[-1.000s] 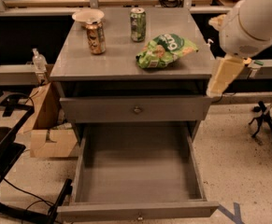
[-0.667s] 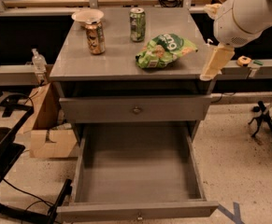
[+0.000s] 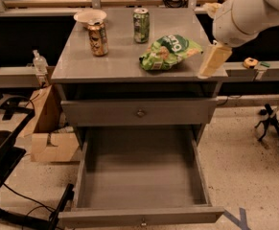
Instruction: Place green rice chip bag into middle drawer
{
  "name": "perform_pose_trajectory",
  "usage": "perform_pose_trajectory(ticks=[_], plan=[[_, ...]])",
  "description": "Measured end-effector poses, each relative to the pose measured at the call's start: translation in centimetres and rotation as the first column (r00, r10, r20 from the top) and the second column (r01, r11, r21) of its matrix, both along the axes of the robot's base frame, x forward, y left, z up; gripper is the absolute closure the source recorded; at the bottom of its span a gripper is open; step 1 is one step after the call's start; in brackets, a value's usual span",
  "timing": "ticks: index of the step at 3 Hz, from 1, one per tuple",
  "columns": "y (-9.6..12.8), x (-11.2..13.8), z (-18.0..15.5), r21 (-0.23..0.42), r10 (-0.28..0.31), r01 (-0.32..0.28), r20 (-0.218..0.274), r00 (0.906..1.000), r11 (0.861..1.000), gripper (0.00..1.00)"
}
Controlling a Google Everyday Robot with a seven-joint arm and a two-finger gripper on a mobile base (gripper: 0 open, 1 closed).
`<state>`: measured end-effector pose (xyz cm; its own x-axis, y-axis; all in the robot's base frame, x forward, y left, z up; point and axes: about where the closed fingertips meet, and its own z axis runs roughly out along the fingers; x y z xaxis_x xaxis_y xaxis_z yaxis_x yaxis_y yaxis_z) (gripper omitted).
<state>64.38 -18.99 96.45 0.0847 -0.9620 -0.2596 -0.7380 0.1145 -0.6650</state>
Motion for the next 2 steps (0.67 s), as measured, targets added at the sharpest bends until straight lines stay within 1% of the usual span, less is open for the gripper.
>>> perform_pose_trajectory(ticks=[1, 2], plan=[[1.7, 5.9, -1.2, 0.053, 0.057, -0.059, 0.027, 0.998, 0.997, 0.0], [3.4, 10.1, -1.8, 0.078, 0.085, -0.087, 0.033, 0.9959, 0.993, 0.0]])
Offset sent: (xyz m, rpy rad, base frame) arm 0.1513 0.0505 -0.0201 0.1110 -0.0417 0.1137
